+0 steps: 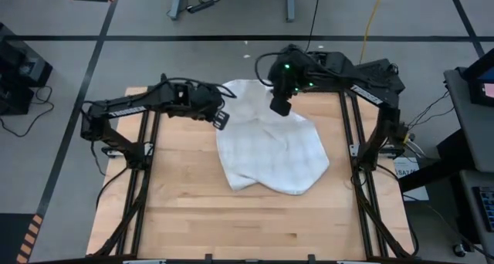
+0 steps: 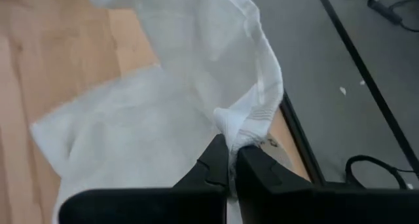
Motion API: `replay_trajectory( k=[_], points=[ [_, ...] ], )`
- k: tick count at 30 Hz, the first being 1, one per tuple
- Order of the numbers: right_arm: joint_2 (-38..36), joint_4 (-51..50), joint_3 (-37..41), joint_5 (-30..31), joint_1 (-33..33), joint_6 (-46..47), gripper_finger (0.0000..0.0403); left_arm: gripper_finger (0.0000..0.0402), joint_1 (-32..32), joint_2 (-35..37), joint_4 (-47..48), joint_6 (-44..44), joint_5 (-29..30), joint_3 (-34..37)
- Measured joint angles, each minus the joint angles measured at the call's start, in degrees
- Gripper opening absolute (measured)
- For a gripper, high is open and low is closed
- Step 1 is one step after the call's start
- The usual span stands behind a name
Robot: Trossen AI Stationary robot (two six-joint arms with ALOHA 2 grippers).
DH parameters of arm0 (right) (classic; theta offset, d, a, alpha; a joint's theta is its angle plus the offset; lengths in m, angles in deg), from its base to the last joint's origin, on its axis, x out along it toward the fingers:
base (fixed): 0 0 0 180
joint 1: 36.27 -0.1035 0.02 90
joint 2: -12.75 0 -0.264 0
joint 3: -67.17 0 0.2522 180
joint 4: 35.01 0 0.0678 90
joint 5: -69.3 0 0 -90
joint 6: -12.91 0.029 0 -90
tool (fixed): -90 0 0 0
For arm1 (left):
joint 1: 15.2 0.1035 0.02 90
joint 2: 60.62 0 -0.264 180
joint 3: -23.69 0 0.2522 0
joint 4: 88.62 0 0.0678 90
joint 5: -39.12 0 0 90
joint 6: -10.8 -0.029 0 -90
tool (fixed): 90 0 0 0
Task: Roll towel into tight, uniform cylinder
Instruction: Roll the white towel
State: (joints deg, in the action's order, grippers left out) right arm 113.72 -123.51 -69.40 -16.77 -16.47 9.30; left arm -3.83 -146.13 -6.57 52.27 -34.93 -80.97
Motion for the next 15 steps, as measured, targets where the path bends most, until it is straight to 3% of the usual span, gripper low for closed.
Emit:
replay_trajectory(
  k=[4, 9, 15],
  points=[
    [3.36, -1.07, 0.00, -1.34, 1.38, -3.38, 0.0004, 0.0000, 0.01, 0.20, -3.39, -0.39, -3.77, 4.88],
    [5.97, -1.03, 0.00, -1.32, 4.53, -7.59, 0.0004, 0.0000, -0.15, 0.09, -14.07, -1.59, -5.94, 9.96],
    [5.82, -3.03, 0.00, -1.12, 10.35, -11.49, 0.0004, 0.0000, -0.13, 0.13, -25.75, -4.31, -8.06, 10.91]
  ],
)
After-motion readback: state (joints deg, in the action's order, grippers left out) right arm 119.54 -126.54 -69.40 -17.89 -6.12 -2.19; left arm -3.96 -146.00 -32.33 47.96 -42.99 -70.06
